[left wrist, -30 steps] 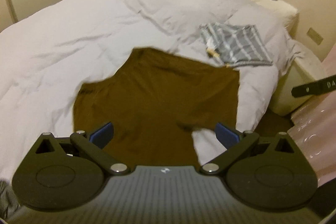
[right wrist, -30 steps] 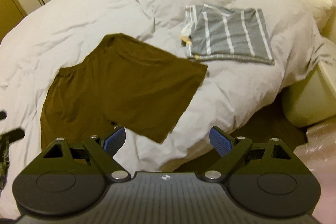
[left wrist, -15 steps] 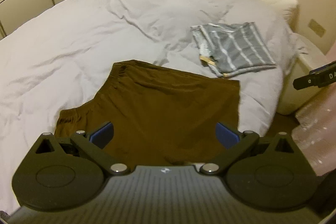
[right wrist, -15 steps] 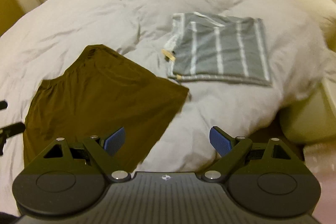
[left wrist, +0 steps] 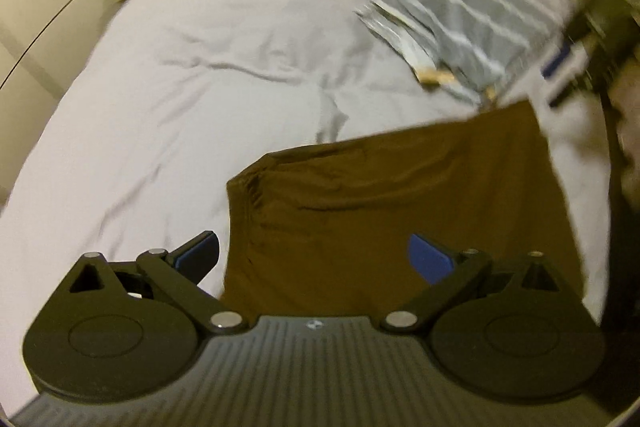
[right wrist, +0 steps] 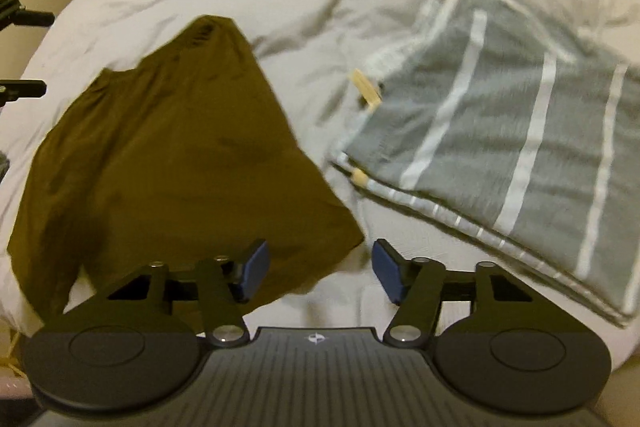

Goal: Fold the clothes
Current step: 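Grasp the shorts leg edge with the left tool while the right tool grasps the waistband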

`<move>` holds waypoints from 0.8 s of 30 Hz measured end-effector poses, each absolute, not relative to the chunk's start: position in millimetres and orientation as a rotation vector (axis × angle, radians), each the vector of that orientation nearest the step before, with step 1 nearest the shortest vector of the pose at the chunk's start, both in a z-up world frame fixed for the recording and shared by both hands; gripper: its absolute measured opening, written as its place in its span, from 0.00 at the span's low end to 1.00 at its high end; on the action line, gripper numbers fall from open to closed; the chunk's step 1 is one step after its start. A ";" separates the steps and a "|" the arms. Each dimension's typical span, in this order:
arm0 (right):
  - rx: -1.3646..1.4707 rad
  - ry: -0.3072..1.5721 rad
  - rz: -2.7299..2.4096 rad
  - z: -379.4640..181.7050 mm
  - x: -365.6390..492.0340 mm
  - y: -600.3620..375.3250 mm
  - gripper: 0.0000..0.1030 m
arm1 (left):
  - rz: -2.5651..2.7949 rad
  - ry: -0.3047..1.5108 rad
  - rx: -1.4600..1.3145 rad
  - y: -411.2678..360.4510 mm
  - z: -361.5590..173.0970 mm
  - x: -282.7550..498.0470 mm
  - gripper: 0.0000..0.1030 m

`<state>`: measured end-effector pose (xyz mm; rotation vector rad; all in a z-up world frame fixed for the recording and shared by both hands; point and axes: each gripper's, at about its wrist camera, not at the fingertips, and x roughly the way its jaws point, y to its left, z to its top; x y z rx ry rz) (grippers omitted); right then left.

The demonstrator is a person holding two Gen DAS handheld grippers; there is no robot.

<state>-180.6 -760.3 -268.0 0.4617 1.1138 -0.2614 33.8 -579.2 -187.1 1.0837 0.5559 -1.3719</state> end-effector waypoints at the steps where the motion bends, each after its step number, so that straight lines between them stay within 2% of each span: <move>1: 0.475 1.112 -0.260 -276.3 -180.2 -765.2 0.51 | -1.408 0.538 1.118 -585.9 -192.4 39.2 0.95; 8: 0.594 1.116 -0.261 -313.3 -173.9 -786.9 0.41 | -1.577 0.500 1.262 -625.3 -225.3 81.2 0.91; 11: 0.654 1.107 -0.250 -315.2 -171.6 -791.0 0.19 | -1.606 0.498 1.335 -640.0 -238.4 96.0 0.88; 12: 0.658 1.115 -0.250 -314.2 -170.3 -791.2 0.07 | -1.612 0.496 1.359 -644.6 -242.3 100.6 0.85; 15: 0.637 1.113 -0.250 -299.0 -168.9 -787.8 0.05 | -1.636 0.491 1.434 -659.7 -254.6 113.4 0.76; 22: 0.513 1.089 -0.190 -247.5 -168.5 -755.0 0.04 | -1.688 0.509 1.517 -713.8 -289.5 146.2 0.70; 24: 0.526 1.080 -0.189 -243.0 -166.3 -749.0 0.04 | -1.688 0.525 1.532 -733.0 -300.3 153.3 0.60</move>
